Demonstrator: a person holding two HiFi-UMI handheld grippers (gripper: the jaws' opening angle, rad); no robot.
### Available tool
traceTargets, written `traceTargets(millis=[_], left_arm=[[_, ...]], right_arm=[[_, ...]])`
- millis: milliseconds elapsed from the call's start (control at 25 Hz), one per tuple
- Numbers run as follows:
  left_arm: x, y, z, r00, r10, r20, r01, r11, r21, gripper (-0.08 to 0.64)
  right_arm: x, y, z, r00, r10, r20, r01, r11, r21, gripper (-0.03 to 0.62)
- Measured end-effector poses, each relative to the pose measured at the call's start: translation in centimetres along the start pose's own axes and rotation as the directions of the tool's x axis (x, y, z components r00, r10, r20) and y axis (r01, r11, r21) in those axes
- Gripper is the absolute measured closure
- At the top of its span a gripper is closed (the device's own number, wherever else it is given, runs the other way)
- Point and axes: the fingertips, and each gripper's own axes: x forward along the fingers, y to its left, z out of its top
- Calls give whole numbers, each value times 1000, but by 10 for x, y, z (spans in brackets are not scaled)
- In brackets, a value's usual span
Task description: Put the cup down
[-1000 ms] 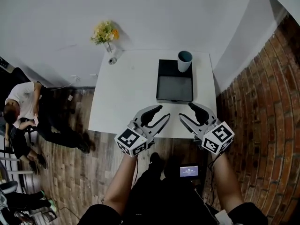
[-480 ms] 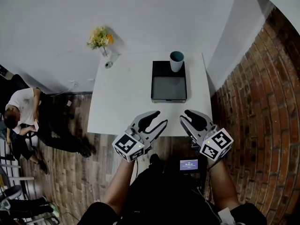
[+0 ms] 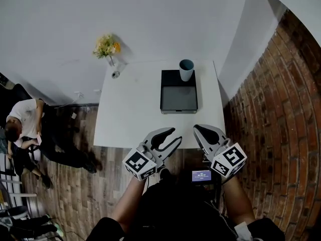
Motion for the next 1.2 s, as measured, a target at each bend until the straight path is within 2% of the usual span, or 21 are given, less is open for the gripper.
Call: traceTargets(millis=[440, 840, 1200], left_arm=[[-6, 1, -2, 1000, 24, -4, -24, 1000, -13, 411], [-6, -3, 0, 1000, 4, 4, -4, 1000, -8, 413], [-6, -3, -1, 1000, 2, 4, -2, 1000, -20, 416]], right_arm=[[-5, 6, -7, 1000, -4, -19, 3, 999, -43, 580], [-5, 10, -5, 1000, -19, -23, 17, 997, -79, 580], [-6, 10, -3, 999, -27, -18, 26, 998, -63, 580]])
